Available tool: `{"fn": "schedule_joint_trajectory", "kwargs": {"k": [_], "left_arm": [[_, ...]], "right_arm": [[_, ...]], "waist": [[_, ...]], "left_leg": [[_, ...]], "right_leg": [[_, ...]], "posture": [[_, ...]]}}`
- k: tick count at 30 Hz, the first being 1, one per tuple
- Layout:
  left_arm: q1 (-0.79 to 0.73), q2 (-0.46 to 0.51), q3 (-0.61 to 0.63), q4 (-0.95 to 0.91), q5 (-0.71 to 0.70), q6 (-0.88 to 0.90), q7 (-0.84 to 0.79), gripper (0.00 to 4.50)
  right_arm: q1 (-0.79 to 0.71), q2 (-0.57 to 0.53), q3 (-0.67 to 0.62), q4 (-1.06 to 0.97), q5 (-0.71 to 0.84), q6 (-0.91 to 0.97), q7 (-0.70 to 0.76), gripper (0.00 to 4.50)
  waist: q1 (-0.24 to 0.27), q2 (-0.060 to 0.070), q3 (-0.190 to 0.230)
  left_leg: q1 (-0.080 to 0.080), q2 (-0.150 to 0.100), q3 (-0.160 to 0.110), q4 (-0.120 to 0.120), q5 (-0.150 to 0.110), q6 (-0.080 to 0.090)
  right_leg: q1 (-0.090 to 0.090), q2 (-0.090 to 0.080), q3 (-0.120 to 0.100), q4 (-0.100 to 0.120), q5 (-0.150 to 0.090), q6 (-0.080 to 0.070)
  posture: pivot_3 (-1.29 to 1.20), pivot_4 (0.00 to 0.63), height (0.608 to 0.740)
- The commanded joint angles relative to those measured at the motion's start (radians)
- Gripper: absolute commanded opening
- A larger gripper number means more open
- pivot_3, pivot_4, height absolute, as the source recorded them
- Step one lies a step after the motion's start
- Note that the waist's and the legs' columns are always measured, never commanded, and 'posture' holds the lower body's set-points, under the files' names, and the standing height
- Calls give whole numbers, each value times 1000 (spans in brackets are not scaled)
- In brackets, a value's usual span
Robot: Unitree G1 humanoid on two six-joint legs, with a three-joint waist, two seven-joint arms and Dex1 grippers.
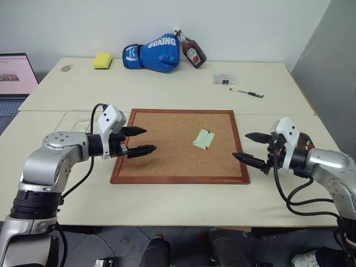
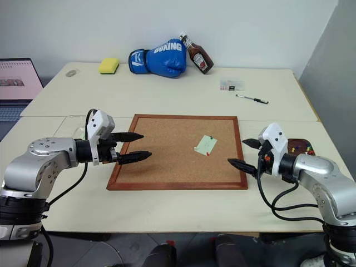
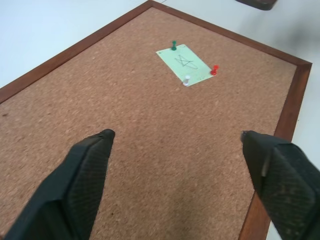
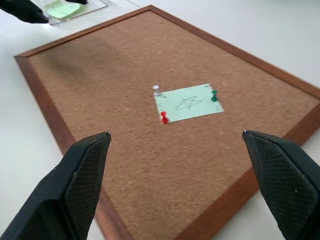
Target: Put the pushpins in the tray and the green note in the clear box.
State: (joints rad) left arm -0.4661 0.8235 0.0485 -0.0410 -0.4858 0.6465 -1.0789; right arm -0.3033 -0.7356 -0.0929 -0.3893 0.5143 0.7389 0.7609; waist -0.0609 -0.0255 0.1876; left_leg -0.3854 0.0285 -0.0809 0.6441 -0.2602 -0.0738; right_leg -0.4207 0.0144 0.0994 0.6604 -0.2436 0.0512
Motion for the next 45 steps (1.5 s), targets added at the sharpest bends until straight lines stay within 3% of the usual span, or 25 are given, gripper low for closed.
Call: {"fn": "schedule_joint_trajectory", "kwargs": {"k": [1,18,24,29,40,41,45], "left_arm": [[-11,-28,21,-9,-12,-39,1,3245],[-20,-236,-113,150,163,-302,72,58],[-13,-300,-152,233,237,-348,129,15],[17,-307,-208,281,297,-373,120,15],[6,-295,-200,281,294,-369,100,15],[6,-293,-203,279,297,-370,97,0],[3,-288,-206,272,299,-368,85,0]], "right_arm": [[-46,36,29,20,-42,-50,-35,4500],[-253,295,207,374,-264,-250,-149,4500],[-292,359,226,486,-301,-308,-148,4500],[-334,409,219,602,-319,-342,-159,4500],[-419,471,216,837,-357,-451,-149,4500],[-425,474,217,859,-361,-460,-148,4134],[-440,483,216,909,-372,-487,-138,3564]], "waist": [[1,0,0],[1,0,0],[2,0,0],[2,0,0],[-1,1,-1],[-1,1,-1],[-4,1,-1]], "left_leg": [[0,0,0,0,0,0],[1,0,0,1,0,0],[0,0,0,1,0,0],[1,0,0,1,0,0],[2,0,0,1,0,0],[2,0,0,1,0,0],[2,0,0,1,0,0]], "right_leg": [[0,0,0,0,0,0],[0,0,0,2,0,0],[0,0,0,3,0,0],[0,0,0,3,1,-1],[1,0,0,4,1,-1],[1,0,0,4,1,-1],[1,0,0,4,1,-1]], "posture": [[0,150,740],[0,150,740],[0,150,740],[0,150,740],[0,150,740],[0,150,740],[0,150,740]]}}
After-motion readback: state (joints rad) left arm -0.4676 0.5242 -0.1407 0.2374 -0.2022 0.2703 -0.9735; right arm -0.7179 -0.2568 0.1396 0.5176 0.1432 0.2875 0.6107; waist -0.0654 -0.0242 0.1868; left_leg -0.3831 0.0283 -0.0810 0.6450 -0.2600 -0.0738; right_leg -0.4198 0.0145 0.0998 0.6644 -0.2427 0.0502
